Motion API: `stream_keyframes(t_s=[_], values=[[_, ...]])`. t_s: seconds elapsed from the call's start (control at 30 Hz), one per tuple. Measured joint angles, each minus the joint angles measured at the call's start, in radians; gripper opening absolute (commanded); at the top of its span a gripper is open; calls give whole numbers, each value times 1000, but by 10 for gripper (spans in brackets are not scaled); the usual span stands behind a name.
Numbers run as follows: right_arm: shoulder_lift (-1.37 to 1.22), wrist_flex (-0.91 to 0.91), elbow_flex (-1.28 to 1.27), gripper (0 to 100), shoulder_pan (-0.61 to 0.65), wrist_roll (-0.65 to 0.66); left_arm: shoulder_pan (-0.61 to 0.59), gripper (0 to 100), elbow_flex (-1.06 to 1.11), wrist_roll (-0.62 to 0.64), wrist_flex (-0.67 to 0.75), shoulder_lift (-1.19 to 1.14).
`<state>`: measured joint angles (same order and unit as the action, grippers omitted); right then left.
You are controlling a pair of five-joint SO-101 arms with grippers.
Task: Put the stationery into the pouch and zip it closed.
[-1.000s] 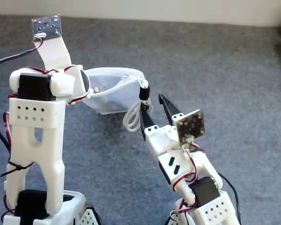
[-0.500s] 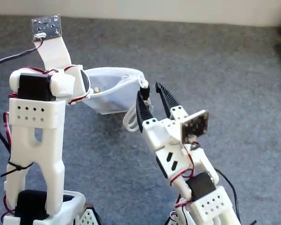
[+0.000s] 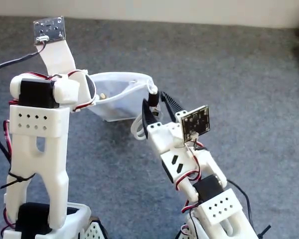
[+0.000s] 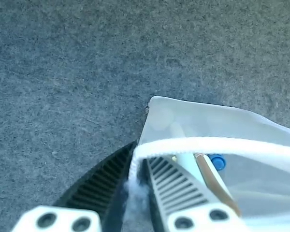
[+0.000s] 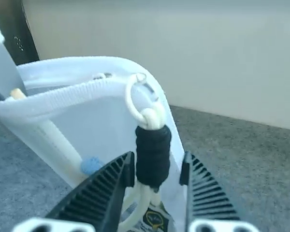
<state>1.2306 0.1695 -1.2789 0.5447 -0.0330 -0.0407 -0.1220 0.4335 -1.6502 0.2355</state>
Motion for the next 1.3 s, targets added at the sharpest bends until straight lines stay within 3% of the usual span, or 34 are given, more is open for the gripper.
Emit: stream_keyframes(t_s=[0.27,0.47,0.67,0.87,0.93,1.07,1.3], values=[[0,-2,21,69,0,0,-5,6,0,0,0,0],[0,-2,21,5,-3,0,-6,6,0,0,0,0],[61,3,21,4,-2,166,-9,7,2,-5,3,0],[336,250,21,4,0,247,0,8,8,-15,46,0],[431,364,21,4,0,275,2,8,8,-64,49,0],[571,557,21,4,2,290,3,11,12,-285,60,0],[597,756,21,4,2,296,54,171,-28,-506,68,-18]])
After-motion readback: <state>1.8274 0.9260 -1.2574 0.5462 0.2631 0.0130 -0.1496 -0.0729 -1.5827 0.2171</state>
